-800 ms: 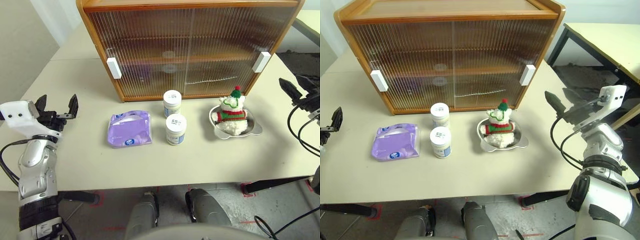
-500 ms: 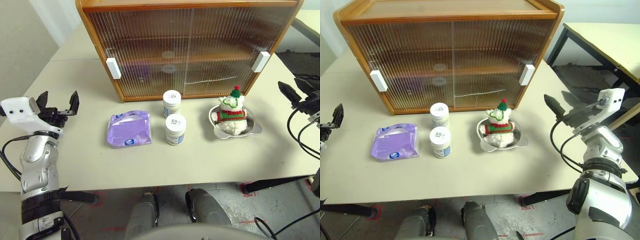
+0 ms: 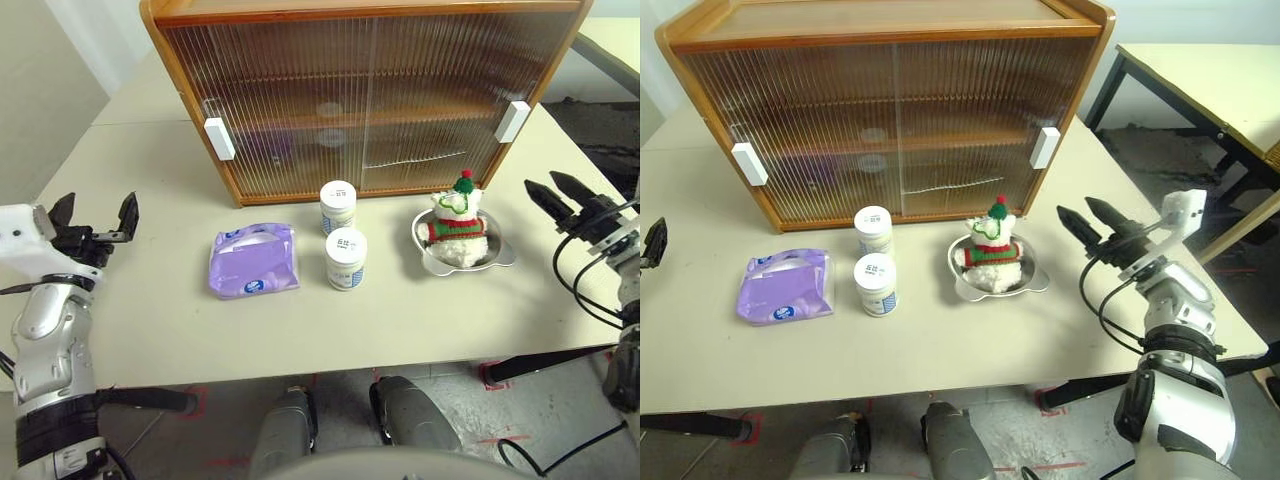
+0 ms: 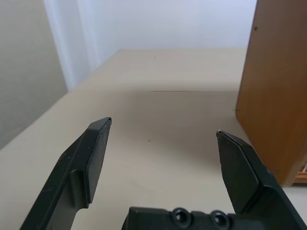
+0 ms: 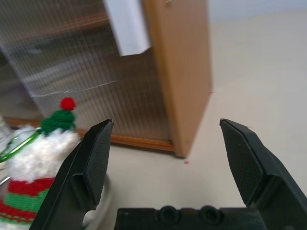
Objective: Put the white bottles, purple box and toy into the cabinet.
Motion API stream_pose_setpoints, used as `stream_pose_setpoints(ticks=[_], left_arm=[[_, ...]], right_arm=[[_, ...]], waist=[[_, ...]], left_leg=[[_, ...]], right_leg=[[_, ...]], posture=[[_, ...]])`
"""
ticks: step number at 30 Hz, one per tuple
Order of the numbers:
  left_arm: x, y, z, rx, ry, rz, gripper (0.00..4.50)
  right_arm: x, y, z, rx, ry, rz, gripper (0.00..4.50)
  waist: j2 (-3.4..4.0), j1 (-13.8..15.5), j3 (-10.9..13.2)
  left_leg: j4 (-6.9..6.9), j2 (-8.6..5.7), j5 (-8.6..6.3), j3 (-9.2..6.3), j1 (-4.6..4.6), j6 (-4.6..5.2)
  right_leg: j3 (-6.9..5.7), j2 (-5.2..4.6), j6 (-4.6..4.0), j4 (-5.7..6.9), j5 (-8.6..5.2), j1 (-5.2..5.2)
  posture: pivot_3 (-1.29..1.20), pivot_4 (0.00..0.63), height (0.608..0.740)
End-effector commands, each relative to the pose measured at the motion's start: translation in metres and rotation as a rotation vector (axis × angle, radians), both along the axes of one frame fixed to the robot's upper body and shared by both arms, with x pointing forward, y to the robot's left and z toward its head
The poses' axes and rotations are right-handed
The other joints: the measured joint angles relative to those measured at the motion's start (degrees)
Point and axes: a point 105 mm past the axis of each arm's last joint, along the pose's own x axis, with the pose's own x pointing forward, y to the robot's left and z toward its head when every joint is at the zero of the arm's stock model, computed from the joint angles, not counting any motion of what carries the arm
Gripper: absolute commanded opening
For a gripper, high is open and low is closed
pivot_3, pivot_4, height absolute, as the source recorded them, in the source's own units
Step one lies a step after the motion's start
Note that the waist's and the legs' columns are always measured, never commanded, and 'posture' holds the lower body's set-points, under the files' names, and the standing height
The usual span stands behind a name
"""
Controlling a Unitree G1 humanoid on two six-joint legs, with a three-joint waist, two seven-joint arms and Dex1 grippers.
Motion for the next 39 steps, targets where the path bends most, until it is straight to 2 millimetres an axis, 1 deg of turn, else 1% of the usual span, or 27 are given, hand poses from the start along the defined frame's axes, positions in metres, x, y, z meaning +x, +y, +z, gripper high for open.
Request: stream_pose_setpoints(ticks=[1, 4, 8, 9, 10, 12, 17, 21, 25, 28, 32, 36, 39], left_arm=[[0.0, 0.001, -0.002, 0.001, 0.016, 0.0, 4.5], [0.0, -0.007, 0.0, -0.001, 0.01, -0.014, 4.5], [-0.002, -0.015, -0.003, -0.003, 0.032, -0.053, 4.5], [-0.003, -0.016, -0.003, -0.002, 0.036, -0.063, 4.11], [-0.005, -0.016, -0.002, -0.001, 0.038, -0.066, 3.87], [-0.007, -0.016, -0.001, -0.001, 0.039, -0.072, 3.25], [-0.007, -0.024, 0.004, 0.011, 0.044, -0.16, 1.47], [0.002, -0.036, 0.014, 0.027, 0.04, -0.266, 0.04], [0.015, -0.048, 0.024, 0.03, 0.05, -0.349, 0.04], [0.024, -0.05, 0.034, 0.038, 0.054, -0.354, 0.04], [0.036, -0.054, 0.034, 0.016, 0.096, -0.346, 0.04], [0.047, -0.065, 0.036, 0.021, 0.093, -0.354, 0.04], [0.053, -0.078, 0.034, 0.048, 0.102, -0.387, 0.04]], right_arm=[[-0.004, 0.005, -0.003, -0.004, 0.007, 0.038, 4.47], [-0.006, 0.007, -0.006, -0.003, 0.014, 0.053, 4.47], [-0.011, 0.016, -0.005, 0.011, 0.002, 0.115, 4.47], [-0.013, 0.017, -0.006, 0.017, 0.005, 0.129, 4.5], [-0.015, 0.017, -0.006, 0.023, 0.008, 0.142, 4.5], [-0.018, 0.02, -0.007, 0.027, 0.013, 0.17, 4.5], [-0.037, 0.035, -0.002, 0.036, 0.023, 0.31, 4.5], [-0.055, 0.049, 0.024, 0.018, -0.006, 0.453, 4.5], [-0.072, 0.073, 0.038, -0.024, 0.008, 0.596, 4.5], [-0.081, 0.082, 0.048, -0.053, -0.007, 0.648, 4.5], [-0.081, 0.089, 0.054, -0.118, -0.06, 0.652, 4.5], [-0.081, 0.098, 0.053, -0.167, -0.119, 0.652, 4.5], [-0.082, 0.104, 0.054, -0.168, -0.141, 0.654, 4.5]], waist=[[0.0, 0.1, 0.0], [-0.02, 0.2, 0.0], [-0.01, 0.2, 0.1], [0.0, 0.2, 0.1], [0.0, 0.2, 0.1], [0.0, 0.2, 0.1], [-0.04, 0.3, 0.1], [-0.02, 0.3, 0.1], [-0.05, 0.0, 0.1], [-0.07, -0.5, 0.1], [-0.07, -1.3, 0.1], [-0.08, -2.1, 0.1], [-0.08, -2.6, 0.1]], left_leg=[[0.02, 0.0, 0.02, 0.0, 0.0, 0.03], [0.07, 0.0, 0.03, 0.0, 0.0, 0.04], [0.08, 0.0, 0.03, 0.01, 0.01, 0.04], [0.07, 0.0, 0.03, 0.01, 0.02, 0.04], [0.06, 0.0, 0.03, 0.0, 0.03, 0.04], [0.04, 0.0, 0.03, -0.01, 0.03, 0.03], [0.03, 0.0, 0.03, -0.01, 0.0, 0.0], [0.04, -0.02, 0.03, 0.02, -0.02, -0.03], [0.05, -0.03, 0.04, 0.02, -0.03, -0.05], [0.07, -0.03, 0.05, 0.0, -0.05, -0.06], [0.07, -0.03, 0.07, 0.02, -0.1, -0.03], [0.08, -0.02, 0.1, -0.02, -0.11, 0.03], [0.08, -0.02, 0.12, -0.04, -0.12, 0.06]], right_leg=[[0.0, -0.01, 0.0, 0.0, 0.0, 0.02], [-0.01, -0.01, -0.01, 0.0, 0.01, 0.07], [0.01, -0.01, -0.01, 0.01, 0.01, 0.06], [0.02, -0.01, -0.01, 0.01, 0.01, 0.05], [0.02, 0.0, -0.01, 0.01, 0.01, 0.05], [0.02, 0.0, -0.02, 0.0, 0.0, 0.04], [0.01, 0.01, -0.03, 0.0, -0.03, 0.03], [0.03, 0.01, -0.03, -0.02, -0.03, 0.02], [0.03, 0.04, -0.02, -0.02, -0.04, 0.02], [0.02, 0.1, -0.02, -0.06, -0.04, 0.02], [0.04, 0.16, 0.01, -0.14, -0.06, -0.01], [0.04, 0.25, 0.02, -0.17, -0.08, -0.03], [0.03, 0.35, 0.04, -0.16, -0.09, -0.03]], posture=[[-0.18, 0.095, 0.74], [-0.18, 0.109, 0.74], [-0.17, 0.127, 0.74], [-0.17, 0.128, 0.74], [-0.17, 0.13, 0.74], [-0.17, 0.131, 0.74], [-0.17, 0.131, 0.74], [-0.21, 0.117, 0.74], [-0.23, 0.114, 0.74], [-0.24, 0.108, 0.74], [-0.25, 0.103, 0.74], [-0.25, 0.101, 0.74], [-0.26, 0.1, 0.74]])
